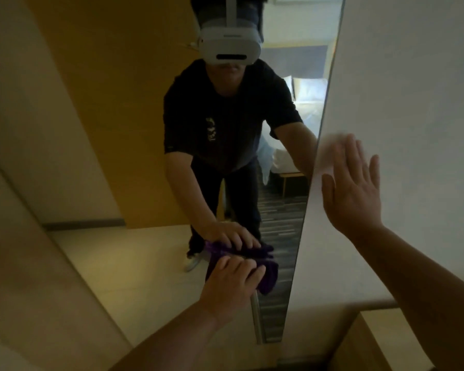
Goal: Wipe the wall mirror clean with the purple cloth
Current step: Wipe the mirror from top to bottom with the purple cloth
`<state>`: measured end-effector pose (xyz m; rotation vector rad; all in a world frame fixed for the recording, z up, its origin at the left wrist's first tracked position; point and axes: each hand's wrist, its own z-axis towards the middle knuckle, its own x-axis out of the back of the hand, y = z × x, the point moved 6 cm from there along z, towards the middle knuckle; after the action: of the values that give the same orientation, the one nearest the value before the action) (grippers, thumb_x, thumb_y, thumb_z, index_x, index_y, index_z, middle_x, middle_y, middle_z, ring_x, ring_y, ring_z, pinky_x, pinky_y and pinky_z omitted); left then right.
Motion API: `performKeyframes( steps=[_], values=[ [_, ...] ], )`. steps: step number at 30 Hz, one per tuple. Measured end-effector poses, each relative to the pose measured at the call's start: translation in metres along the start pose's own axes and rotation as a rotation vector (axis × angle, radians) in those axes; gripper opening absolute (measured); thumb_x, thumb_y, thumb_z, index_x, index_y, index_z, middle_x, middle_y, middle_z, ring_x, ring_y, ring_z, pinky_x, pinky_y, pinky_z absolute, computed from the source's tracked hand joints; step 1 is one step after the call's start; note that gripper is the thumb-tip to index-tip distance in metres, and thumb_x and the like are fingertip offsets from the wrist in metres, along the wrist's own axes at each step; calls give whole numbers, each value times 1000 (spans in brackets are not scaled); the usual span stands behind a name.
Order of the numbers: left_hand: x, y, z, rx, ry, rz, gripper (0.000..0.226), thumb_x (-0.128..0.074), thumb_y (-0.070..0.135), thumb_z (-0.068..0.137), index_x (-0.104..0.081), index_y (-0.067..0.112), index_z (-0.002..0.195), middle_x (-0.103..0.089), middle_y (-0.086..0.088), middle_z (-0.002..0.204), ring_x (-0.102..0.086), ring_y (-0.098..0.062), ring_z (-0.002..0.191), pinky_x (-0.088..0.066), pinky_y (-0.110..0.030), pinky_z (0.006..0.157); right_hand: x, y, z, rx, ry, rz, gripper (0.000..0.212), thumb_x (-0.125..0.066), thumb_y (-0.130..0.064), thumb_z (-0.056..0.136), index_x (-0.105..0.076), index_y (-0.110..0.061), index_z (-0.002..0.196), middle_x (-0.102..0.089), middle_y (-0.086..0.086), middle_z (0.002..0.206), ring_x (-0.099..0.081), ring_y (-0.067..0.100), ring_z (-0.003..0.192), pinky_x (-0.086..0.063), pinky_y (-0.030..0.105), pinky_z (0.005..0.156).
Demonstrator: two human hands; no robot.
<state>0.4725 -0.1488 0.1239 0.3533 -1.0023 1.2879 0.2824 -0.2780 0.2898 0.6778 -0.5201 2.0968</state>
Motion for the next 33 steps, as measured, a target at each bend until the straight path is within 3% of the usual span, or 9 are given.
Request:
performKeyframes(
  steps=[3, 6, 9, 14, 19, 25, 28, 31, 33],
  values=[
    [59, -35, -1, 56, 132, -15, 36, -56, 21, 91, -62, 21, 126, -57, -2, 113, -54, -23, 99, -44, -39, 88, 16, -31, -1, 11, -22, -17, 57, -26, -34, 105, -19, -9, 155, -8, 13, 164, -2, 26, 153, -3, 52, 123],
    [110, -73, -11, 101, 220, -19, 35, -65, 15, 90, -66, 19, 124, -59, -5, 113, -57, -26, 98, -39, -40, 85, 29, -76, -7, 21, -63, 19, 58, -29, -33, 103, -21, -10, 156, -11, 12, 164, -5, 26, 153, -3, 51, 123],
    [152, -106, -28, 110, 259, -28, 30, -60, 13, 95, -67, 17, 124, -61, -7, 112, -59, -28, 96, -41, -42, 80, 35, -121, -15, 24, -122, -9, 59, -26, -37, 103, -23, -8, 154, -9, 10, 164, -1, 22, 153, -3, 49, 123],
    [186, -147, -70, 103, 271, -41, 35, -64, 8, 91, -66, 16, 125, -61, -7, 113, -59, -29, 99, -40, -43, 83, 26, -187, -24, 65, -182, -28, 59, -25, -41, 103, -27, -8, 152, -7, 9, 163, 1, 22, 153, -3, 49, 123],
    [177, -165, -112, 134, 296, -3, 40, -73, 8, 86, -67, 15, 124, -62, -7, 113, -60, -28, 100, -42, -43, 84, 1, -227, -36, 102, -178, -9, 59, -27, -41, 104, -27, -7, 152, -13, 13, 163, -1, 23, 153, -4, 51, 123],
    [128, -170, -150, 144, 366, 101, 40, -74, 8, 85, -68, 15, 124, -59, -7, 115, -57, -28, 102, -42, -44, 84, -49, -238, -67, 199, -147, 23, 63, -30, -39, 103, -3, -21, 156, 0, 5, 165, 5, 21, 153, 5, 46, 123],
    [97, -174, -163, 165, 447, 153, 37, -74, 13, 86, -69, 15, 122, -60, -8, 113, -57, -28, 102, -42, -44, 84, -83, -240, -87, 252, -126, -36, 64, -30, -39, 101, -8, -19, 158, 1, 6, 166, 5, 22, 153, 8, 46, 123],
    [63, -182, -173, 200, 495, 191, 26, -59, 22, 101, -68, 15, 124, -63, -9, 112, -59, -31, 100, -43, -45, 83, -117, -245, -106, 313, -47, -107, 59, -29, -39, 103, -22, -13, 156, -4, 9, 165, 5, 24, 153, 10, 47, 122],
    [42, -187, -186, 243, 518, 192, 34, -44, 30, 108, -69, 13, 123, -65, -12, 110, -60, -33, 98, -43, -46, 82, -140, -247, -113, 315, -1, -152, 59, -30, -39, 105, -19, -12, 157, 0, 9, 165, 7, 26, 153, 7, 51, 122]
  ],
)
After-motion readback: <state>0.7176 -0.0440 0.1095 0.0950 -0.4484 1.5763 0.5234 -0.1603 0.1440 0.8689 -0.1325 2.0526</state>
